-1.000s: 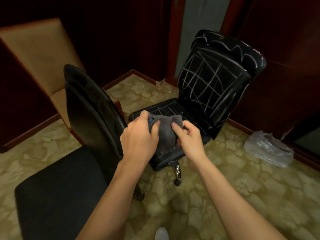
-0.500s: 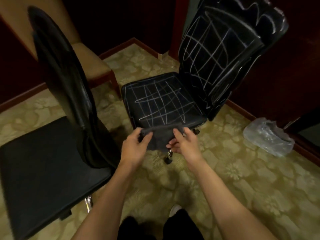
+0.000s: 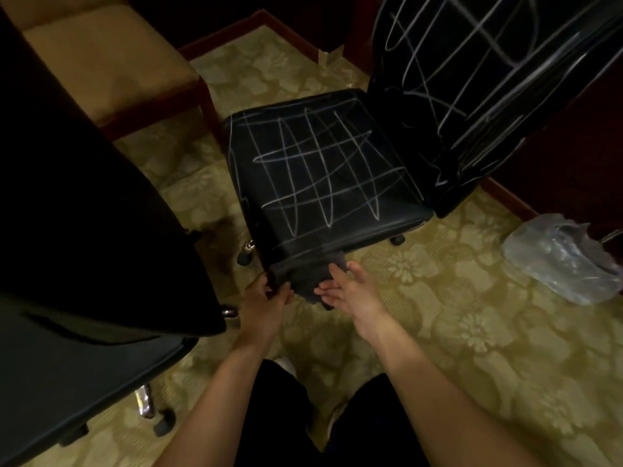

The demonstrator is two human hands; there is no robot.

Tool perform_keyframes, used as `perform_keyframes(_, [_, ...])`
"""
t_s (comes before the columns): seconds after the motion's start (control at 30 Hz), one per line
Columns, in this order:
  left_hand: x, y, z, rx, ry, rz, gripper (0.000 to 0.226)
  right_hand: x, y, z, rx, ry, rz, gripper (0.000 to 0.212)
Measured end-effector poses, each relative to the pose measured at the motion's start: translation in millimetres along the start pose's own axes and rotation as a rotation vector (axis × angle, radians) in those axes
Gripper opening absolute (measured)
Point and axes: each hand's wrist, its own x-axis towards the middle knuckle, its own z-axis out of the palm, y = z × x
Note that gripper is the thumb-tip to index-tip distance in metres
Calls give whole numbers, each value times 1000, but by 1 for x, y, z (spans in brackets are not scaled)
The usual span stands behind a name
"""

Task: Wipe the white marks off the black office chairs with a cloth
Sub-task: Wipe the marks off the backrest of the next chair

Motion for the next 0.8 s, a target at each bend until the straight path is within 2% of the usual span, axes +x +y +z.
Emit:
perform_keyframes(0.07, [25, -22, 3, 178, 77, 29, 2, 31, 21, -1, -12, 9, -11, 8])
perform_keyframes(0.13, [47, -39, 7, 291, 170, 101, 17, 63, 38, -1, -41, -9, -55, 7])
perform_keyframes(0.23, [71, -59, 18, 222, 224, 199, 22, 108, 64, -1, -119, -19, -161, 10])
perform_keyframes(0.4, [103, -113, 43, -38, 292, 241, 11, 155, 125, -3, -117, -42, -397, 6])
perform_keyframes(0.47, [113, -132, 52, -118, 331, 253, 14, 167, 145, -5, -135, -37, -501, 9])
perform_keyframes(0.63, [132, -156, 70, -215, 422, 404, 22, 191, 157, -4, -172, -31, -628, 13])
perform_keyframes(0.73, [134, -160, 77, -252, 493, 532, 20, 198, 157, -3, -166, -22, -726, 11])
perform_keyframes(0.8, [137, -162, 81, -254, 520, 552, 19, 201, 160, -4, -186, -20, -756, 11])
